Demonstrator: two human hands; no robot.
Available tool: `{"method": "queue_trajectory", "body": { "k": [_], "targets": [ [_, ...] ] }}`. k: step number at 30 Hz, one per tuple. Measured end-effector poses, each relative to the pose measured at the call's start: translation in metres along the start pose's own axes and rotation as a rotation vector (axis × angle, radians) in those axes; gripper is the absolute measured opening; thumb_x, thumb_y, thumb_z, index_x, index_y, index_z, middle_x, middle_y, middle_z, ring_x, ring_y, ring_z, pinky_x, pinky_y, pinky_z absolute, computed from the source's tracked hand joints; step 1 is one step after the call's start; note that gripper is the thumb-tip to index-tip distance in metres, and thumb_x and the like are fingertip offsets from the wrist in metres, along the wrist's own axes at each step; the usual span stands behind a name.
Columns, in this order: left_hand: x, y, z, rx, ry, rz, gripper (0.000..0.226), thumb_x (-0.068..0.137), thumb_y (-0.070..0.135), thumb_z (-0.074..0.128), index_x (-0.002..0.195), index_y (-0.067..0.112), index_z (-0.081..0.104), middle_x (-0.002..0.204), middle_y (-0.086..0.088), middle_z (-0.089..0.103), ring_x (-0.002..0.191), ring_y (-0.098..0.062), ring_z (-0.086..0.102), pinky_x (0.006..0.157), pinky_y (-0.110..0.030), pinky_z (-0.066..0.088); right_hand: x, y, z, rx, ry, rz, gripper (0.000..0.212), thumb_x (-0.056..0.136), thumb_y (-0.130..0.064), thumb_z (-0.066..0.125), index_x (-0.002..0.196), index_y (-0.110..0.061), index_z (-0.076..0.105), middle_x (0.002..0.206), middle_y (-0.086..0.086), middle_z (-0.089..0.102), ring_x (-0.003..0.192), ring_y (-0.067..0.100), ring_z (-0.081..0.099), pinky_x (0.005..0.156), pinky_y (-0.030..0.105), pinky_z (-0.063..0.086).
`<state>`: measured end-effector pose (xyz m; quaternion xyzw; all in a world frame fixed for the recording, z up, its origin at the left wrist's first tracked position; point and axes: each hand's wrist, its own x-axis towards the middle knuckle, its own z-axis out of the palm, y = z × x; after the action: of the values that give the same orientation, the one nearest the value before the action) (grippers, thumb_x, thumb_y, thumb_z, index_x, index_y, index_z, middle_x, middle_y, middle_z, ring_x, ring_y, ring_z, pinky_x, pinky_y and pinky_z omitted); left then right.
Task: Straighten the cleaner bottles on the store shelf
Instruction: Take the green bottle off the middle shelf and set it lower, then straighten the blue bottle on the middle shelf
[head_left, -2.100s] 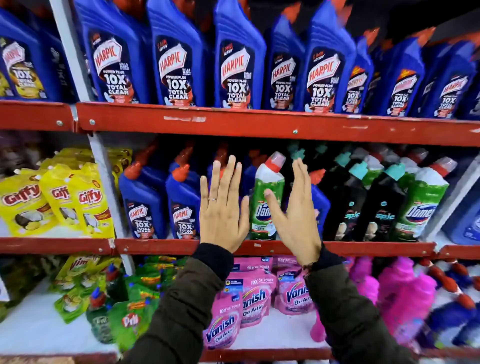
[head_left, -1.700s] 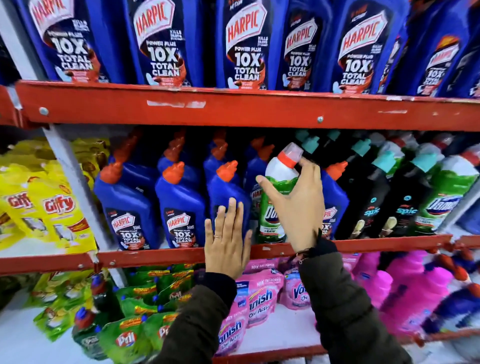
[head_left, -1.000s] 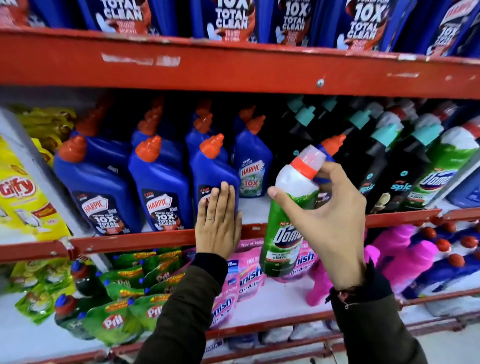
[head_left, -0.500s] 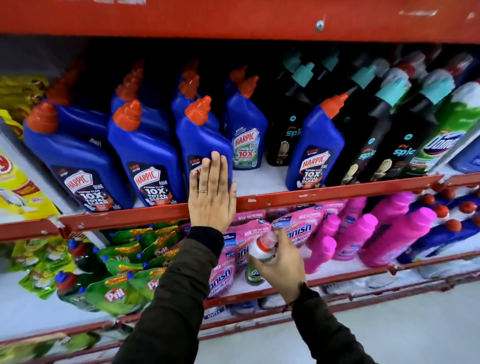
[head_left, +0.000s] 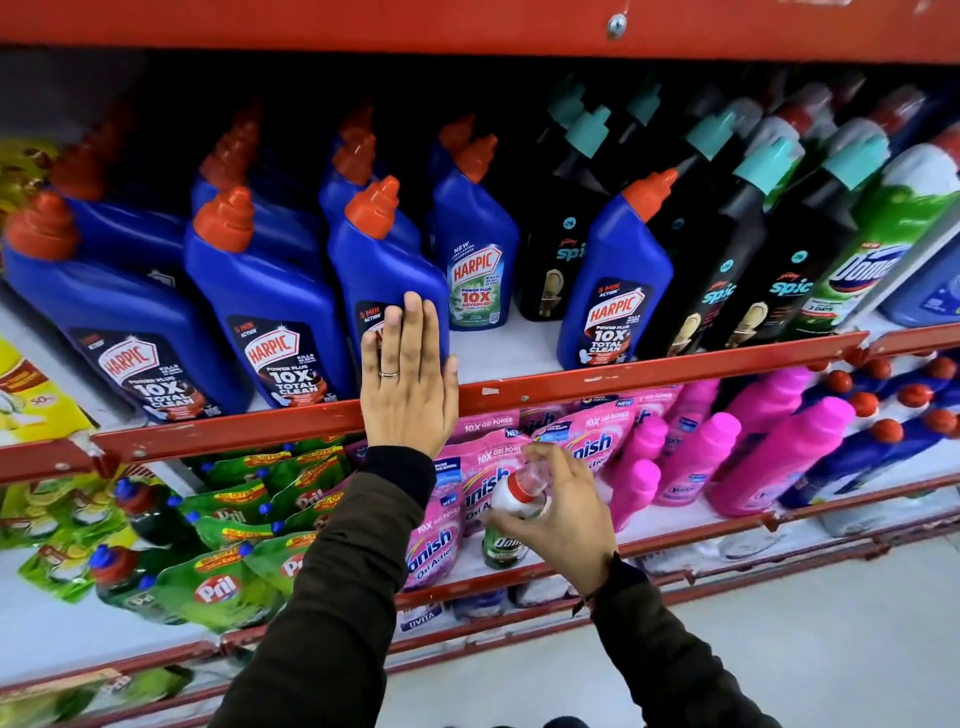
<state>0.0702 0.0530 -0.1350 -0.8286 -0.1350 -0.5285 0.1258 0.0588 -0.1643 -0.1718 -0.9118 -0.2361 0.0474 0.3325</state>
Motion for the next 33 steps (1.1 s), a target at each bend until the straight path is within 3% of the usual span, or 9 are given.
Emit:
{"method": "queue_trajectory", "body": {
  "k": [2, 4, 8, 10, 13, 15, 19, 27, 33],
  "targets": [
    [-0.002, 0.0, 0.001, -0.008, 0.016, 0.009, 0.082, 0.104, 0.032, 0.04, 0.163, 0.005, -0.009, 0.169, -0.009, -0.024, 0.157, -0.022, -0.023, 0.13, -0.04, -0.012, 0.002, -0.009, -0.011, 0.075, 0.18, -0.053, 0.074, 0.078, -0.077, 0.069, 0.133, -0.03, 0.052, 0.127, -0.013, 0.049, 0.122, 0.007, 0.048, 0.103, 0.038, 0.055],
    [-0.002, 0.0, 0.001, -0.012, 0.014, 0.006, 0.082, 0.103, 0.032, 0.041, 0.163, 0.005, -0.008, 0.169, -0.009, -0.022, 0.158, -0.022, -0.021, 0.13, -0.04, -0.011, 0.011, -0.024, -0.03, 0.156, 0.452, -0.131, 0.065, 0.087, -0.066, 0.068, 0.136, -0.025, 0.053, 0.132, -0.009, 0.044, 0.128, 0.007, 0.044, 0.111, 0.04, 0.048],
    [-0.002, 0.0, 0.002, -0.024, 0.023, 0.012, 0.081, 0.103, 0.032, 0.04, 0.163, 0.004, -0.006, 0.17, -0.009, -0.02, 0.158, -0.022, -0.019, 0.13, -0.041, -0.01, 0.05, -0.064, -0.09, 0.119, 0.802, -0.199, 0.079, 0.093, -0.043, 0.077, 0.153, -0.004, 0.044, 0.149, 0.016, 0.043, 0.14, 0.02, 0.038, 0.121, 0.021, 0.022],
    [-0.002, 0.0, 0.002, -0.029, 0.03, 0.019, 0.08, 0.103, 0.031, 0.039, 0.163, 0.004, -0.006, 0.17, -0.01, -0.019, 0.159, -0.023, -0.018, 0.131, -0.041, -0.009, 0.073, -0.077, -0.115, 0.052, 0.819, -0.175, 0.088, 0.092, -0.047, 0.076, 0.158, -0.002, 0.039, 0.153, 0.019, 0.043, 0.143, 0.029, 0.039, 0.122, 0.017, 0.018],
    [-0.002, 0.0, 0.001, -0.031, 0.032, 0.019, 0.079, 0.103, 0.031, 0.039, 0.163, 0.004, -0.005, 0.17, -0.01, -0.018, 0.159, -0.023, -0.018, 0.131, -0.041, -0.009, 0.1, -0.083, -0.132, -0.109, 0.769, -0.095, 0.079, 0.088, -0.056, 0.072, 0.144, -0.003, 0.053, 0.141, 0.017, 0.058, 0.131, 0.04, 0.052, 0.111, 0.042, 0.037],
    [-0.002, 0.0, 0.001, -0.039, 0.034, 0.022, 0.079, 0.103, 0.031, 0.039, 0.163, 0.004, -0.005, 0.17, -0.01, -0.018, 0.159, -0.024, -0.017, 0.131, -0.041, -0.009, 0.108, -0.084, -0.137, -0.127, 0.729, -0.07, 0.064, 0.089, -0.055, 0.072, 0.128, -0.005, 0.061, 0.123, 0.016, 0.067, 0.117, 0.042, 0.06, 0.096, 0.048, 0.045],
    [0.0, -0.001, 0.0, -0.053, 0.043, 0.031, 0.082, 0.101, 0.031, 0.04, 0.163, 0.004, -0.006, 0.171, -0.01, -0.017, 0.159, -0.023, -0.016, 0.131, -0.041, -0.008, 0.106, -0.086, -0.14, -0.081, 0.691, -0.145, 0.051, 0.09, -0.052, 0.074, 0.113, -0.008, 0.062, 0.108, 0.011, 0.068, 0.104, 0.038, 0.063, 0.085, 0.047, 0.049],
    [-0.001, -0.001, 0.001, -0.073, 0.037, 0.032, 0.081, 0.101, 0.029, 0.041, 0.163, 0.003, -0.004, 0.171, -0.01, -0.016, 0.16, -0.024, -0.014, 0.131, -0.041, -0.006, 0.099, -0.128, -0.113, -0.035, 0.623, -0.261, 0.053, 0.088, -0.063, 0.072, 0.106, -0.014, 0.065, 0.101, 0.004, 0.07, 0.099, 0.029, 0.064, 0.083, 0.044, 0.052],
    [-0.002, -0.001, 0.002, -0.067, 0.026, 0.025, 0.079, 0.102, 0.029, 0.039, 0.164, 0.004, -0.003, 0.171, -0.01, -0.014, 0.16, -0.022, -0.012, 0.132, -0.041, -0.004, 0.096, -0.141, -0.095, -0.063, 0.663, -0.256, 0.061, 0.085, -0.063, 0.076, 0.121, -0.015, 0.068, 0.11, 0.002, 0.075, 0.104, 0.029, 0.067, 0.086, 0.042, 0.054]
  ]
}}
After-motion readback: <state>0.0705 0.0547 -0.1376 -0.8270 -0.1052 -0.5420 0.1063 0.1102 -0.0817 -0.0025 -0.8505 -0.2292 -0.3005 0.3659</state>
